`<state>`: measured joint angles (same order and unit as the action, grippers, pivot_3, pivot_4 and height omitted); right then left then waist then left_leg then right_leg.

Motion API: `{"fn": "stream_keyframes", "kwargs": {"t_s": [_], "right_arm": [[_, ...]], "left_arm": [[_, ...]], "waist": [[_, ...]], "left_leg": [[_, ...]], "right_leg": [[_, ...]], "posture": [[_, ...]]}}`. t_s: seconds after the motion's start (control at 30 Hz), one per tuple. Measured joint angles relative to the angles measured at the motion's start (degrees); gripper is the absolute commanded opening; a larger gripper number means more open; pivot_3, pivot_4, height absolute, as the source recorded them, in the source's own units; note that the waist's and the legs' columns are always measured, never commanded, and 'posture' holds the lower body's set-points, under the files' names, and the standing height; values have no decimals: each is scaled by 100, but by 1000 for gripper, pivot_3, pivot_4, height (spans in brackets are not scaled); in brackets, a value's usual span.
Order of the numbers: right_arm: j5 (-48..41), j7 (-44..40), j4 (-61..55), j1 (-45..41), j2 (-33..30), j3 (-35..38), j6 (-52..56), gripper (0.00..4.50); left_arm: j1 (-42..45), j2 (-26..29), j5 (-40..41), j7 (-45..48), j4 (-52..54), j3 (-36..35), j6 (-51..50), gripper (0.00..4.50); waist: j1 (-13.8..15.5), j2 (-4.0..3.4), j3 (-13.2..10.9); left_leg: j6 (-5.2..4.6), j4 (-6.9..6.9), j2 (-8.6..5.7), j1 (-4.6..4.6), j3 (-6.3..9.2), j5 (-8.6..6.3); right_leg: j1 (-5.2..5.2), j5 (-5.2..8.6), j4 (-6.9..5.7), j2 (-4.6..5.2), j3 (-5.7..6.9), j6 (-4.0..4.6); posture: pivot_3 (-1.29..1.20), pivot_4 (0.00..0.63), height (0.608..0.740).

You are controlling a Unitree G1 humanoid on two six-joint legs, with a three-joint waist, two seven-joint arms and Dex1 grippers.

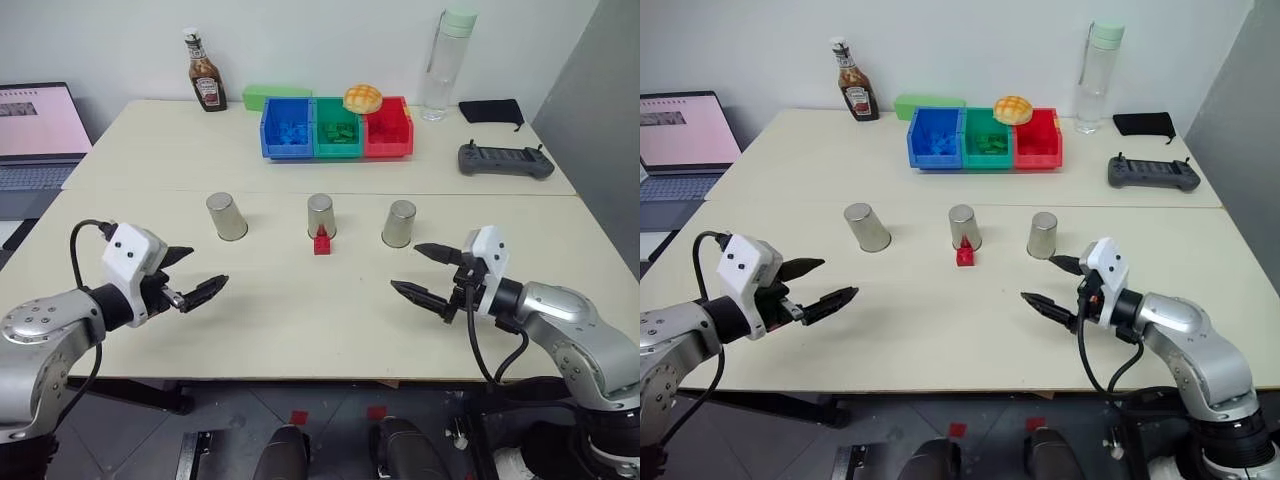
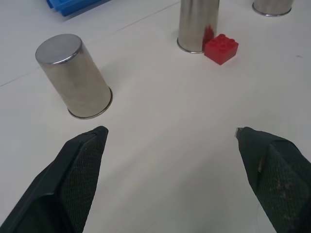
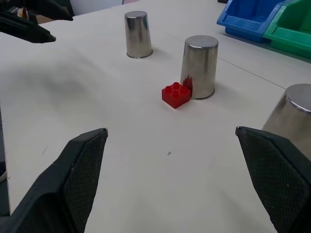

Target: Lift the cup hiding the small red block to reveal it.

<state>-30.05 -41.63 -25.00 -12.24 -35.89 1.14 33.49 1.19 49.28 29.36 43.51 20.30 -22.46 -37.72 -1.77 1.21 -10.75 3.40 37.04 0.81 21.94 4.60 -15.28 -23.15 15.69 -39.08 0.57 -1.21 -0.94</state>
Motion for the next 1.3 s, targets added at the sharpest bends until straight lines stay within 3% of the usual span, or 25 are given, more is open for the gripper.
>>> {"fn": "stream_keyframes", "kwargs": {"t_s": [1.3], "right_arm": [[130, -135, 0, 156, -93, 27, -179, 4490]], "left_arm": [[-87, 6, -50, 212, -2, -192, 87, 4500]], "waist": [[0, 0, 0]], "left_leg": [[0, 0, 0, -1, 0, 0]], "right_leg": [[0, 0, 0, 0, 0, 0]], "posture": [[0, 150, 740]]}}
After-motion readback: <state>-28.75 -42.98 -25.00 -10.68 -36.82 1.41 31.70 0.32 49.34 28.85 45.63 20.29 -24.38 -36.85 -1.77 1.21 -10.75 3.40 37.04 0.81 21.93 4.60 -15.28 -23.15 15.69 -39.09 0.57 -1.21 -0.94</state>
